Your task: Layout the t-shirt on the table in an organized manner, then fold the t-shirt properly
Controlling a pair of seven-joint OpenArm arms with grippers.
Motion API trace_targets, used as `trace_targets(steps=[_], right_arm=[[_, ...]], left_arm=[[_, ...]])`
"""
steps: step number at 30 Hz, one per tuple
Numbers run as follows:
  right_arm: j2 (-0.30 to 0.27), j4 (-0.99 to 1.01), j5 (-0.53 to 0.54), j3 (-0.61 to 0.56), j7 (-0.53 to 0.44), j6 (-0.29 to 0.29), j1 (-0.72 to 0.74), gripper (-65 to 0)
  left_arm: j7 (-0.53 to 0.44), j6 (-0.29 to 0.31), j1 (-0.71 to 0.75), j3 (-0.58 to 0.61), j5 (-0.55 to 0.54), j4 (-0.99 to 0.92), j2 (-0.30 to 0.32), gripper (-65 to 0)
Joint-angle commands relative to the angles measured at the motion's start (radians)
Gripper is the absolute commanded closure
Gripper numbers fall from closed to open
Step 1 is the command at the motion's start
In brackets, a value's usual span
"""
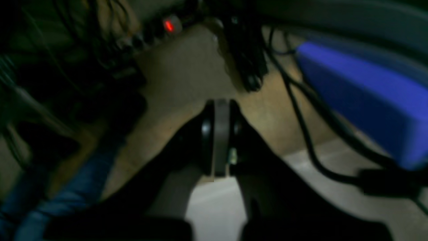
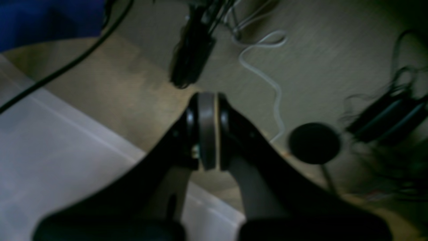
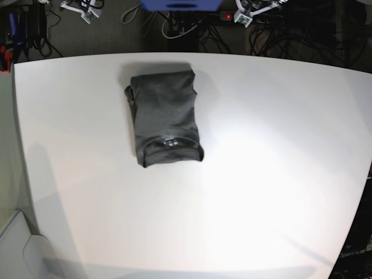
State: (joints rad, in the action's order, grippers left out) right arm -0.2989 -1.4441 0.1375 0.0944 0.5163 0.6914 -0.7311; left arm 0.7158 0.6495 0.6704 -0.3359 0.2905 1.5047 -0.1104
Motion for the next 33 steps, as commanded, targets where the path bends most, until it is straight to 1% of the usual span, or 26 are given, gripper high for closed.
trace_targets(steps=[1,3,5,6,7,9,11,14,16,17,19,20,21,24,27,29,31,33], right_arm=[[-0.010,0.033,0.003,0.005,-0.020,0.007,0.009,0.0],[-0.010,0.138,0.003,0.005,-0.046,0.007,0.060,0.0],[-0.010,0.270,0.003,0.005,-0.086,0.007,0.118,0.0],[-0.010,0.346,0.003,0.005,-0.117,0.007,0.153,0.0],[-0.010,0.417,0.003,0.005,-0.146,0.007,0.181,0.0],[-0.010,0.575,0.003,0.003,-0.219,0.007,0.245,0.0],[-0.010,0.713,0.001,0.003,-0.298,0.007,0.301,0.0],[-0.010,0.917,-0.034,-0.038,-0.427,0.007,0.385,0.0],[0.008,1.037,-0.071,-0.078,-0.531,0.007,0.431,0.0],[0.019,1.095,-0.094,-0.104,-0.597,0.007,0.454,0.0],[0.040,1.179,-0.131,-0.141,-0.694,0.007,0.486,0.0],[0.060,1.213,-0.140,-0.158,-0.732,-0.052,0.505,0.0],[0.074,1.244,-0.141,-0.172,-0.760,-0.132,0.519,0.0],[0.128,1.281,-0.141,-0.187,-0.790,-0.342,0.537,0.0],[0.175,1.279,-0.143,-0.190,-0.789,-0.560,0.537,0.0],[0.201,1.279,-0.144,-0.213,-0.792,-0.688,0.537,0.0],[0.212,1.279,-0.144,-0.244,-0.792,-0.744,0.540,0.0],[0.215,1.282,-0.144,-0.269,-0.790,-0.758,0.549,0.0]], left_arm=[[-0.009,0.003,-0.004,-0.013,-0.014,-0.033,0.002,-0.3],[-0.020,0.003,-0.044,-0.030,-0.014,-0.122,0.005,-0.3],[-0.091,0.002,-0.079,-0.047,-0.006,-0.215,0.005,-0.3],[-0.137,-0.017,-0.093,-0.061,-0.006,-0.269,0.007,-0.3],[-0.172,-0.049,-0.105,-0.064,-0.006,-0.316,0.018,-0.3],[-0.235,-0.136,-0.139,-0.065,-0.012,-0.430,0.041,-0.3],[-0.289,-0.196,-0.177,-0.067,-0.014,-0.547,0.053,-0.3],[-0.378,-0.241,-0.252,-0.076,-0.014,-0.738,0.059,-0.3],[-0.424,-0.268,-0.303,-0.079,-0.015,-0.856,0.061,-0.3],[-0.450,-0.296,-0.331,-0.093,-0.015,-0.918,0.065,-0.3],[-0.497,-0.348,-0.386,-0.128,-0.015,-1.038,0.065,-0.3],[-0.528,-0.371,-0.420,-0.148,-0.015,-1.110,0.065,-0.3],[-0.560,-0.391,-0.450,-0.168,-0.015,-1.177,0.065,-0.3],[-0.651,-0.448,-0.512,-0.214,-0.015,-1.324,0.067,-0.3],[-0.698,-0.495,-0.541,-0.251,-0.015,-1.375,0.067,-0.4],[-0.701,-0.515,-0.555,-0.263,-0.015,-1.381,0.067,-0.4],[-0.701,-0.529,-0.571,-0.282,-0.015,-1.390,0.067,-0.4],[-0.697,-0.534,-0.585,-0.288,-0.015,-1.392,0.067,-0.4]])
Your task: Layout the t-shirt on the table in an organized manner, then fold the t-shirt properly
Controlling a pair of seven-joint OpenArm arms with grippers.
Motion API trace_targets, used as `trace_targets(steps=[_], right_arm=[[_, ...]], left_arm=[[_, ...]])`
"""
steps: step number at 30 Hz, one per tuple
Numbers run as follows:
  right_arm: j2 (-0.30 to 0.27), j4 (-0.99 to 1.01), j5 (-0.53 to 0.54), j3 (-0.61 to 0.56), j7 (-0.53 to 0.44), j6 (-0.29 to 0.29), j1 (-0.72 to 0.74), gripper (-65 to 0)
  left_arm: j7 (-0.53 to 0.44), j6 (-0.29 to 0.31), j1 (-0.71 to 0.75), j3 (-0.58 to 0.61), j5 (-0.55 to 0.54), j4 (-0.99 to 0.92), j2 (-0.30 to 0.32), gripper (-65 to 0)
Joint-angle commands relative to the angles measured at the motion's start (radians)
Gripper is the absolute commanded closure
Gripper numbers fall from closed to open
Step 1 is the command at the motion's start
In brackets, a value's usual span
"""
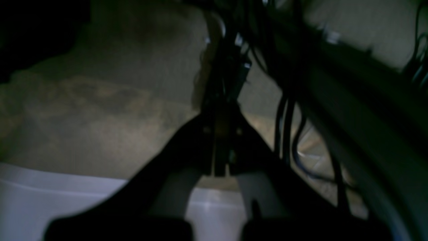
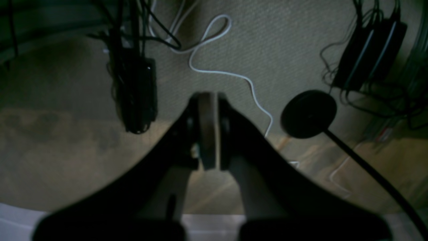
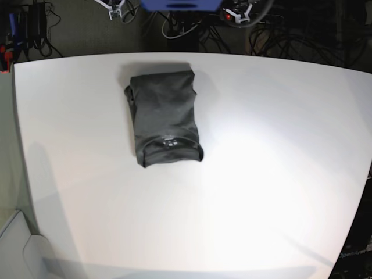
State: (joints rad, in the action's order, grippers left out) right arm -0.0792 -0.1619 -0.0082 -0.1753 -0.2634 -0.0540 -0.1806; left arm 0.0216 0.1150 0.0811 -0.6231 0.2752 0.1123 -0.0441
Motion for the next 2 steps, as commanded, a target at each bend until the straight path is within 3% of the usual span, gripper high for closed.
trace_targets(steps=[1,2], right_arm=[[-0.004,0.000,0.001,-0.010,-0.010,-0.013,-0.001,0.0],[-0.004,0.000,0.001,-0.013,-0.010,-0.013,-0.001,0.0]], left_arm=[[-0.002,0.001,0.003,-0.001,0.000,0.000,0.000,-0.4],[-0.002,0.001,0.003,0.001,0.000,0.000,0.000,-0.4]])
